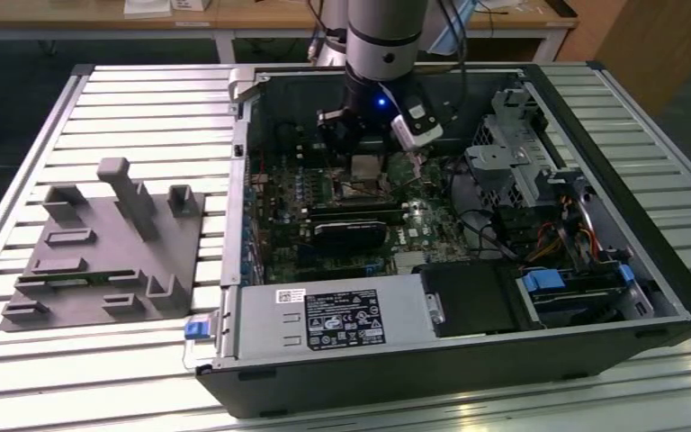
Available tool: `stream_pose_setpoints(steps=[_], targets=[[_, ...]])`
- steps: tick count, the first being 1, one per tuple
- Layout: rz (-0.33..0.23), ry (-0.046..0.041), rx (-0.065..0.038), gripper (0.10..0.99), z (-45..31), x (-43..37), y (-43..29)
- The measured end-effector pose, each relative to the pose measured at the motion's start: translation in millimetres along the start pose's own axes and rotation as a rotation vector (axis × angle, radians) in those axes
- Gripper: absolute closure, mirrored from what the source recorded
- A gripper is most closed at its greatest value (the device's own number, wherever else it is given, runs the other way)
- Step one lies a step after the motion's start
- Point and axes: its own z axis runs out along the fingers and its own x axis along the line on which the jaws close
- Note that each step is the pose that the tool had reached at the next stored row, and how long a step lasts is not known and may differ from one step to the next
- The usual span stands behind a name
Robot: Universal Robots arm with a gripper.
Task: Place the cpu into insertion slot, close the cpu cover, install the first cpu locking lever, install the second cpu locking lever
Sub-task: 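Place the cpu into insertion slot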
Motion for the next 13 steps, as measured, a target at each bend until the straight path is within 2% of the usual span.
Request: stream_pose_setpoints(steps=[9,13], targets=[[0.000,-0.0009,0.008,0.545,11.3,3.7,7.5],[0.000,-0.0009,0.008,0.545,11.7,3.7,7.9]])
